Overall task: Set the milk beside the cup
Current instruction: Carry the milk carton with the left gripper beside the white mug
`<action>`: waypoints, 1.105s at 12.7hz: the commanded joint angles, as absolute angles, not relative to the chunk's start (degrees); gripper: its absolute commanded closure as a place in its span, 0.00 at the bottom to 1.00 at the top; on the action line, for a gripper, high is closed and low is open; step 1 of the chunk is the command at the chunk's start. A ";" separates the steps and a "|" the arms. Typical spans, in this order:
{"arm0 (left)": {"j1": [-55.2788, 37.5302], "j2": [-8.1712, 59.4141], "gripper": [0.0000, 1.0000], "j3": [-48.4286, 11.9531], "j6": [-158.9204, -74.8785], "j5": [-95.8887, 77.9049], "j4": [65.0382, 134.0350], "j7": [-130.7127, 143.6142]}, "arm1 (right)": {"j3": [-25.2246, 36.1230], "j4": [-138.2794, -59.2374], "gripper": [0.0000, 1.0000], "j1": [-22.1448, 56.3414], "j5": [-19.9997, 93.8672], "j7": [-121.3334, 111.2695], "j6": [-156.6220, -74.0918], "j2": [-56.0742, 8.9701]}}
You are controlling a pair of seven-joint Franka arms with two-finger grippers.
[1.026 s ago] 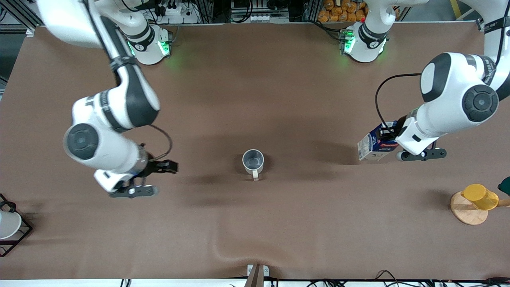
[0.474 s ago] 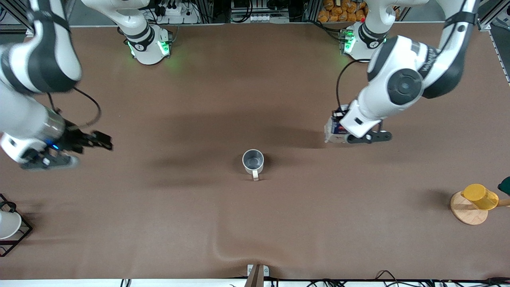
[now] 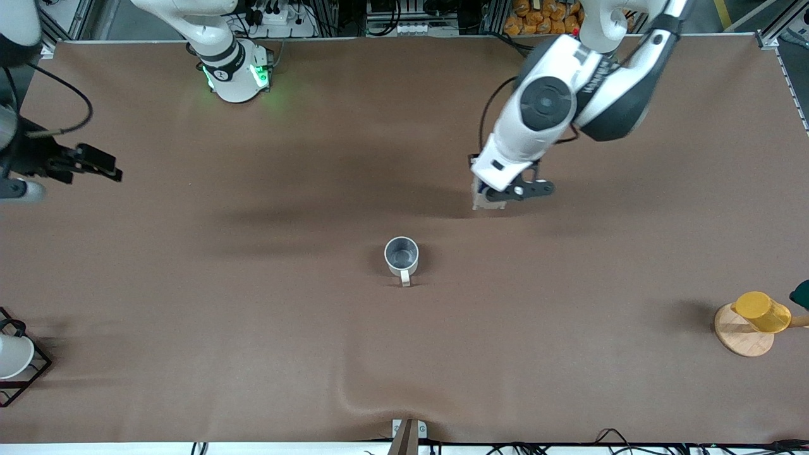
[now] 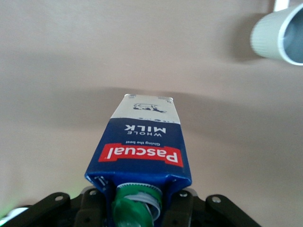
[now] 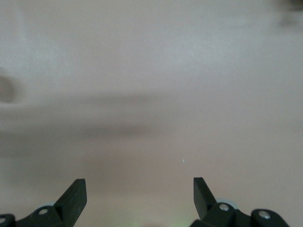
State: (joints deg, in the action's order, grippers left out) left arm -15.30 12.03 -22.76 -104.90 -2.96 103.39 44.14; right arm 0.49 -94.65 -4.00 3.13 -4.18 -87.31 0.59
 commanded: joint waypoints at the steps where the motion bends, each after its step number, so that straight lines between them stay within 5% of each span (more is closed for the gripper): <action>1: -19.76 16.40 0.56 -22.59 -107.66 -4.05 98.65 51.13 | 2.63 -89.57 0.00 -1.85 1.76 -4.48 -81.49 0.44; 3: -24.41 24.49 0.56 -22.33 -107.23 -3.25 88.37 55.27 | 4.21 -89.03 0.00 0.60 0.79 -3.96 -81.39 0.53; 5: -27.14 26.54 0.56 -22.24 -107.92 -0.98 86.75 59.22 | 8.07 -89.03 0.00 5.17 -0.09 -3.61 -81.47 0.79; 14: -29.71 34.28 0.56 -22.06 -113.90 6.94 82.36 56.86 | 4.75 -88.86 0.00 2.11 0.97 -3.52 -83.58 0.79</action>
State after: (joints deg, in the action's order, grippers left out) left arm -28.71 33.60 -22.45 -113.62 5.72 85.07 57.23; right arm 5.89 -89.28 3.01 0.87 -4.01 -83.44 0.65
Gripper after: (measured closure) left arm 0.555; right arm 0.000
